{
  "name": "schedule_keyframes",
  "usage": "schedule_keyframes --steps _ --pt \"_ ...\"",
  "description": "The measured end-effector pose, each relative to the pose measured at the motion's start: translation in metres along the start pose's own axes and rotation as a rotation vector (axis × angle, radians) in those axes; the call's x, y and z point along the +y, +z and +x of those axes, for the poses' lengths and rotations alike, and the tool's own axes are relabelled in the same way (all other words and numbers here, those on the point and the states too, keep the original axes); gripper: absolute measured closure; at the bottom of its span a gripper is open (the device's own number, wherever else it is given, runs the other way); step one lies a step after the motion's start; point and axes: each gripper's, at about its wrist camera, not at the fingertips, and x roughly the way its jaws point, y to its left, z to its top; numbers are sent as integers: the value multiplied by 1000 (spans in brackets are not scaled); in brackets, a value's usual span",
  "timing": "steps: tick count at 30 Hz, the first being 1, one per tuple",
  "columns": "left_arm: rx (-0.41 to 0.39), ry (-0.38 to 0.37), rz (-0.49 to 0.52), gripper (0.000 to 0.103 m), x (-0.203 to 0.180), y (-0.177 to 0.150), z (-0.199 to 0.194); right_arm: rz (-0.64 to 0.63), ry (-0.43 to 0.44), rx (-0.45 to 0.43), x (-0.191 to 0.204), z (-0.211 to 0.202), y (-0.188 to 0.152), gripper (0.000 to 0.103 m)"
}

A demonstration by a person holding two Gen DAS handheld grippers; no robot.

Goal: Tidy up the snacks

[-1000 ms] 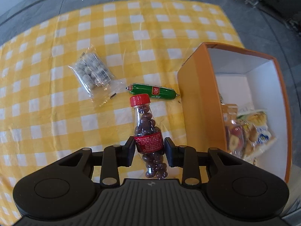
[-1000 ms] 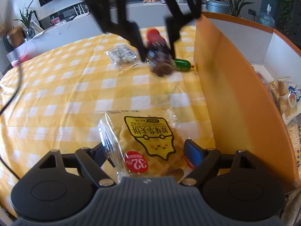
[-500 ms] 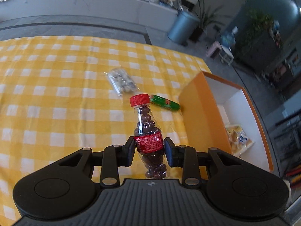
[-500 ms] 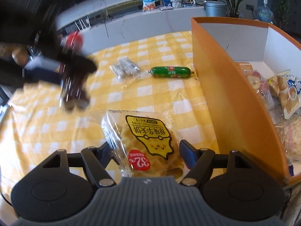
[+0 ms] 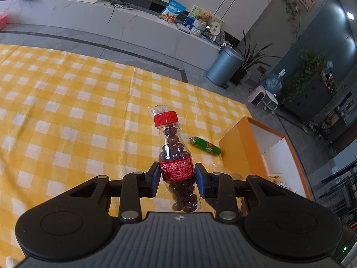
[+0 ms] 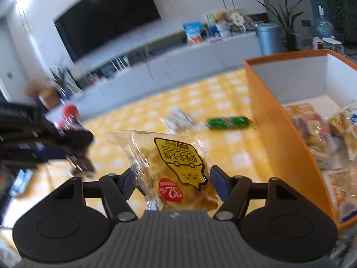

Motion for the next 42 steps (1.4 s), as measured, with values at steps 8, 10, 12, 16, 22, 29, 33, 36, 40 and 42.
schedule_keyframes --steps 8,10,12,16,22,29,33,36,40,42 --pt "-15 -72 5 66 -8 12 -11 42 -6 -241 -16 -49 52 40" --pt "-27 -71 14 66 -13 14 -11 53 -73 -304 -27 -59 70 40" --pt "-32 -82 23 66 -18 16 -10 74 -145 -340 -42 -64 87 40" --pt "-11 -106 36 66 -27 16 0 90 -313 -350 -74 -57 108 55" --pt "6 -98 49 66 -29 10 6 233 -282 -307 -125 -54 100 60" --pt "-11 -64 30 66 -21 6 0 112 -166 -205 -90 -63 70 46" --pt "-5 -77 15 66 -14 3 -3 80 -221 -279 -40 -74 35 22" --pt "0 -100 -9 66 -5 4 -6 150 -282 -338 -7 -72 1 14" --pt "-24 -102 -23 66 4 4 -12 141 -415 -268 22 -38 -36 15" --pt "-15 -124 -25 66 10 4 -13 171 -458 -248 21 -20 -43 16"
